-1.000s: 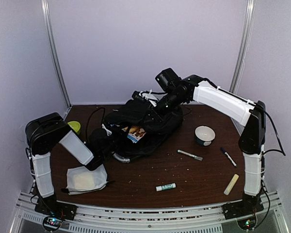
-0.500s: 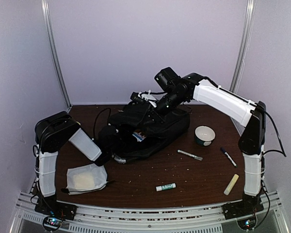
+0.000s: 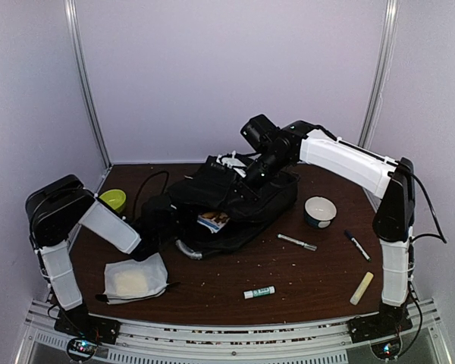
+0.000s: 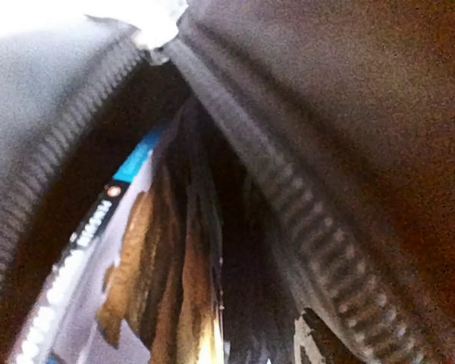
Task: Pack the student bag
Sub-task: Place the book in the largest pocket of the bag.
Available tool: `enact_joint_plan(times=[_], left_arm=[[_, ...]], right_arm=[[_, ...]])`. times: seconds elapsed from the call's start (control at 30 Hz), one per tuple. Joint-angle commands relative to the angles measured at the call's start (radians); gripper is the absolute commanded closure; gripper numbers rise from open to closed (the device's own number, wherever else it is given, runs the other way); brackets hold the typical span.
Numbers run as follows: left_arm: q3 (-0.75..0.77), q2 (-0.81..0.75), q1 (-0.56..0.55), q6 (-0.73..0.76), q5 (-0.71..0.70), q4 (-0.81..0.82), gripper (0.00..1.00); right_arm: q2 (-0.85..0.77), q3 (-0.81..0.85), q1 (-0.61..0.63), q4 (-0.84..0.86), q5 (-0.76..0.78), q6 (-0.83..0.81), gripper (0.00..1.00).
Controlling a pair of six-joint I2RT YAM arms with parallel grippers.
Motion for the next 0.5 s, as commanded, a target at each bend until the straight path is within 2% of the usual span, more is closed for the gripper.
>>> enact_joint_plan(times=[0.0,0.2,0.23,0.47], left_arm=[[-0.101,-0.126,0.001,0.060,0.046,-0.048,0.43],[-0.167,-0.209,0.000,0.146,0.055,-0.137,0.40],[-0.163,-0.194,-0.001,0.145,0.051,-0.111,0.41],[-0.007,0.044,-0.014,0.090,0.016,0.157,0.76]], right_arm=[[-0.030,-0.036,-0.038,0.039,0.068,-0.026,1.00],[-0.025,-0.041,-0.056,0.041,0.088,-0.033,1.00],[-0.025,-0.039,-0.056,0.043,0.080,-0.031,1.00],[-0.012,-0.003,-0.051,0.039,0.062,-0.014,1.00]])
